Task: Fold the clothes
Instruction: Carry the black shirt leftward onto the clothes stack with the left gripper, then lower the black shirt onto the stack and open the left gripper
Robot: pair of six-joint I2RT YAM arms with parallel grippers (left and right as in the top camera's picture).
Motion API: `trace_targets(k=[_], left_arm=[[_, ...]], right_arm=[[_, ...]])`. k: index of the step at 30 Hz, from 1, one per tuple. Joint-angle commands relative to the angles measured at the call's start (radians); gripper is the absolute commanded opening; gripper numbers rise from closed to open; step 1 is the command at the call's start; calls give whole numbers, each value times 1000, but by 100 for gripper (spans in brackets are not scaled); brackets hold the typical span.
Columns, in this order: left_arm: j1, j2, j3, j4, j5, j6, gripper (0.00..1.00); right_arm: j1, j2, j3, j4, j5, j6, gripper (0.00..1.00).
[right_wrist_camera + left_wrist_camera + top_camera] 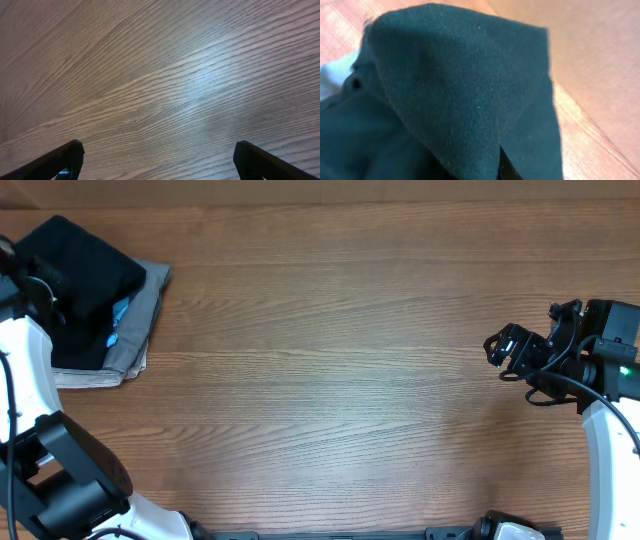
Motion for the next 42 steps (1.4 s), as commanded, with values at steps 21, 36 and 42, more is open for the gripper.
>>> trace_targets(k=[21, 36, 42], left_arm=[[128, -291, 26, -160, 37, -148, 47], [85, -3, 24, -19, 273, -3, 9], [120, 104, 24, -60, 248, 40, 6]], right_arm=[[-4, -9, 27, 5, 3, -4, 100], [-4, -9, 27, 5, 3, -4, 100], [-4, -9, 27, 5, 3, -4, 100]])
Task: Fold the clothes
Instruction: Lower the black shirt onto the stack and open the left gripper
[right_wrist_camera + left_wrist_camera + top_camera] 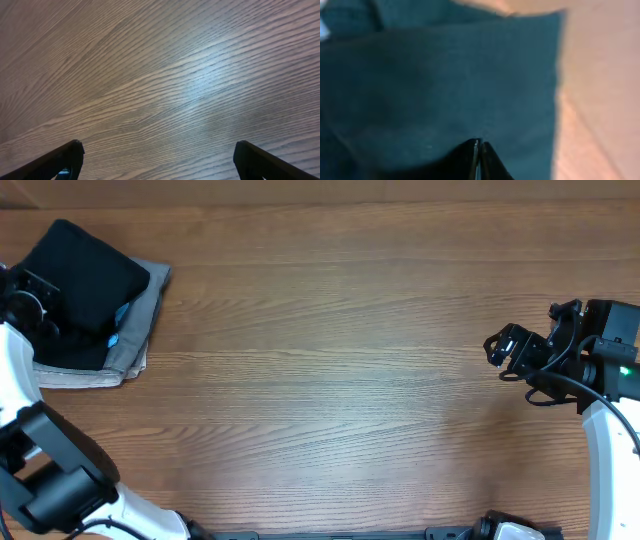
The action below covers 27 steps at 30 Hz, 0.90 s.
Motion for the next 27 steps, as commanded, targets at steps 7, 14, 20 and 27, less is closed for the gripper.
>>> trace_targets(k=[7, 14, 20, 27], left_arm=[[68, 23, 9, 1, 41, 58, 9], [67, -97, 18, 32, 214, -25, 9], [49, -206, 18, -74, 220, -26, 10], [-7, -171, -36, -291, 185, 35, 4]], right_arm=[[-4, -9, 27, 5, 2, -4, 100], [-4, -9, 27, 5, 2, -4, 100], [-4, -9, 27, 5, 2, -4, 100], [-4, -9, 27, 5, 2, -4, 100]])
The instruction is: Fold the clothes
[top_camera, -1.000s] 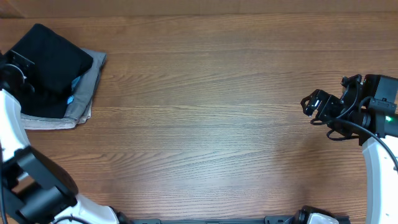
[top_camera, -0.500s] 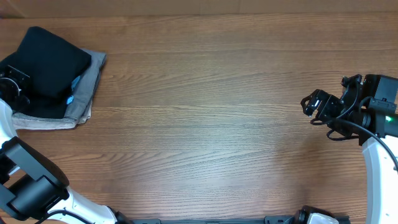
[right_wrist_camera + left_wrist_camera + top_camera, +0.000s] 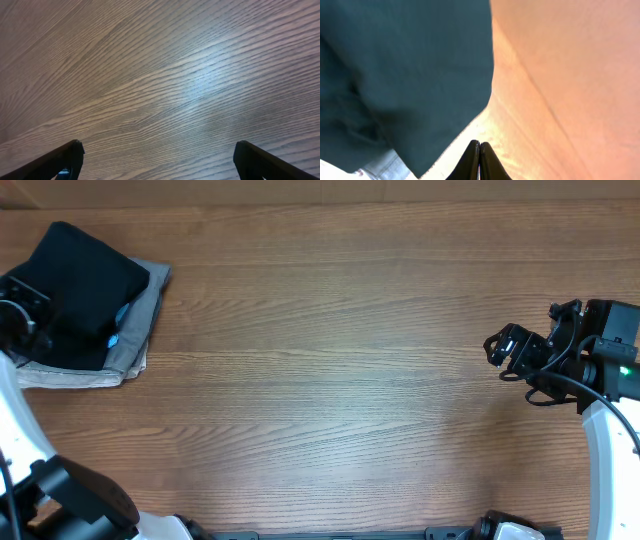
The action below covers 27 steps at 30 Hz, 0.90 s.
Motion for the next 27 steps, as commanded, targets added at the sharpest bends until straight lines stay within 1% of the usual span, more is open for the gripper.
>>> trace_targets(k=[1, 5, 13, 14, 16, 18, 19, 24, 25, 27], left_arm=[[-37, 53, -60, -12, -50, 46, 4], [-41, 78, -120, 43, -118, 43, 4], [-40, 120, -150, 63, -158, 31, 4], [-40, 119, -149, 66, -157, 31, 4], [-40, 107, -147, 85, -102, 27, 4], [-43, 82, -145, 116, 24, 27, 4], [-53, 39, -142, 121, 90, 11, 5], [-99, -126, -142, 110, 94, 13, 6], [-125, -193, -142, 96, 91, 13, 6], [-157, -256, -142, 71, 62, 13, 6]], right_arm=[[-4, -9, 27, 5, 2, -4, 100], [-4, -9, 27, 5, 2, -4, 100], [-4, -9, 27, 5, 2, -4, 100], [-4, -9, 27, 5, 2, -4, 100], [-4, -9, 27, 5, 2, -4, 100], [-4, -9, 27, 5, 2, -4, 100], [-4, -9, 27, 5, 2, -4, 100], [-4, -9, 27, 5, 2, -4, 100], [-4, -9, 27, 5, 2, -4, 100], [-4, -9, 27, 5, 2, -4, 100]])
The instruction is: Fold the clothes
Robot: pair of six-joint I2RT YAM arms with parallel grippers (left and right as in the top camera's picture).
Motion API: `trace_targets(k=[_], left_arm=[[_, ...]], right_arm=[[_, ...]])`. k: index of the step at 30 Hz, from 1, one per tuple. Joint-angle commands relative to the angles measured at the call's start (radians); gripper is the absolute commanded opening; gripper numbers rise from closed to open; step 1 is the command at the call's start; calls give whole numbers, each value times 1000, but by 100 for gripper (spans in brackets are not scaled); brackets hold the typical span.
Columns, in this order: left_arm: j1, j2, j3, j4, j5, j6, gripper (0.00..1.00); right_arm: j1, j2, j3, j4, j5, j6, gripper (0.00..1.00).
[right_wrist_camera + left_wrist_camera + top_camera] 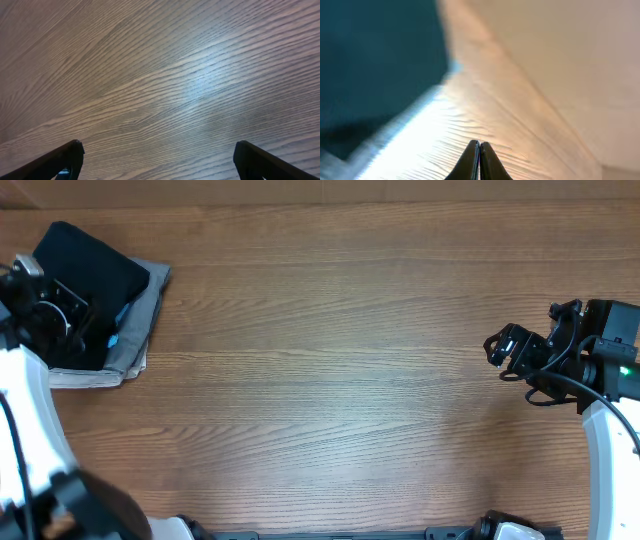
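A folded black garment [90, 268] lies on top of a folded grey garment [140, 330] at the table's far left. My left gripper [68, 308] hovers over the near left part of this pile. In the left wrist view its fingers [479, 146] are pressed together with nothing between them, and the dark cloth [370, 65] shows blurred at the upper left. My right gripper [497, 350] stays at the far right, open over bare wood [159, 156], holding nothing.
A small light blue patch [118, 318] peeks out between the black and grey garments. The wooden table [340, 380] stretches between the two arms. The table's far edge runs along the top of the overhead view.
My left gripper has shifted a little to the right over the pile and its view has swung off the black cloth onto the table. It stays shut and empty. The right arm is unchanged.
At first the black cloth filled the left wrist view with a raised fold. Then the shut fingers lay against flat black cloth. Then they were off the cloth's edge, and now point at bare wood. The black garment rests folded on the grey one. The right gripper stayed open throughout.
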Motion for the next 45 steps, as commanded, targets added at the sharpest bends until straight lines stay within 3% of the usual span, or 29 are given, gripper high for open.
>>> trace_targets(k=[1, 3, 6, 8, 9, 12, 45], left_arm=[[-63, -166, 3, -36, -4, -3, 7], [-88, -207, 3, -56, -48, -3, 11], [-106, -235, 3, -80, -60, -4, 34], [-105, -237, 3, -95, -59, -4, 38], [-105, -236, 2, -106, -60, -4, 45], [-106, -230, 2, -129, -59, -5, 99], [-105, -222, 2, -169, -60, -7, 100]], right_arm=[[-4, -9, 27, 5, 2, -4, 100], [-4, -9, 27, 5, 2, -4, 100], [-4, -9, 27, 5, 2, -4, 100], [-4, -9, 27, 5, 2, -4, 100], [-4, -9, 27, 5, 2, -4, 100], [-4, -9, 27, 5, 2, -4, 100], [5, -36, 21, 5, 2, -4, 100]])
